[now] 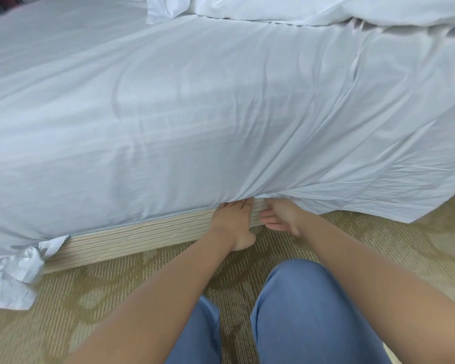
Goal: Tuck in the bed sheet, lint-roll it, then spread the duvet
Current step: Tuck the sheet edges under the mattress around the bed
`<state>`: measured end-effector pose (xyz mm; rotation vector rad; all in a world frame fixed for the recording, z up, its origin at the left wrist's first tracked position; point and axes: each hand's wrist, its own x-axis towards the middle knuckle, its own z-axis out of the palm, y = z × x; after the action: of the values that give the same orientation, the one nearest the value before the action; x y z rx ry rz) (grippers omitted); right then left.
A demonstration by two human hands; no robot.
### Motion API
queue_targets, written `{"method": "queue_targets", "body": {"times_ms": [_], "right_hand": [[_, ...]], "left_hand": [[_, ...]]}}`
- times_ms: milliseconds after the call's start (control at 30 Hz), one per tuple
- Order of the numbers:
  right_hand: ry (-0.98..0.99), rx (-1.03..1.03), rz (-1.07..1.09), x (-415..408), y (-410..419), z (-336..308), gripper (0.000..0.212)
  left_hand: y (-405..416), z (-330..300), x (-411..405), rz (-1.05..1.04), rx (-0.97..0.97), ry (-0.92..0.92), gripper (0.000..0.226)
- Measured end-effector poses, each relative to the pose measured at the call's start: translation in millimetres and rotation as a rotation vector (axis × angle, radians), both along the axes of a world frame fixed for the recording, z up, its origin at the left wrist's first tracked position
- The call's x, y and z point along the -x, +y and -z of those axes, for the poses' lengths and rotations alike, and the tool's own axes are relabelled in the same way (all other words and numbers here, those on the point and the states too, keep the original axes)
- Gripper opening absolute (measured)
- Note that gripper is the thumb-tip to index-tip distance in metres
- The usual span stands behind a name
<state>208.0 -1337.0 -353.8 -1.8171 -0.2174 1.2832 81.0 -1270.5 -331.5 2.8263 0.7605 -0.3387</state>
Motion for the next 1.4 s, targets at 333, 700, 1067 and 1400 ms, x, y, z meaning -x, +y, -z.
{"method": "queue_targets", "body": {"times_ms": [333, 700, 1067, 1400], "right_hand": [[0.198, -0.313, 0.497, -14.6, -14.7, -1.6, 0.015], [-0.319, -0.208, 0.5, -23.9, -12.6, 7.2, 0.012], [-0.628, 0.074, 0.263, -35.8, 10.0, 11.3, 0.01], [-0.372, -0.13, 0.014, -21.2, -47.6, -17.1, 0.011]], "left_hand": [[-12.4, 7.6, 2.9, 0.011, -0.093, -0.075, 0.081], [-10.9, 5.7, 5.4, 0.119, -0.13, -0.008, 0.078], [-11.7, -3.4, -36.2, 0.251, -0.288, 0.14, 0.087], [-18.8, -9.7, -22.2, 0.374, -0.451, 0.334, 0.076]]}}
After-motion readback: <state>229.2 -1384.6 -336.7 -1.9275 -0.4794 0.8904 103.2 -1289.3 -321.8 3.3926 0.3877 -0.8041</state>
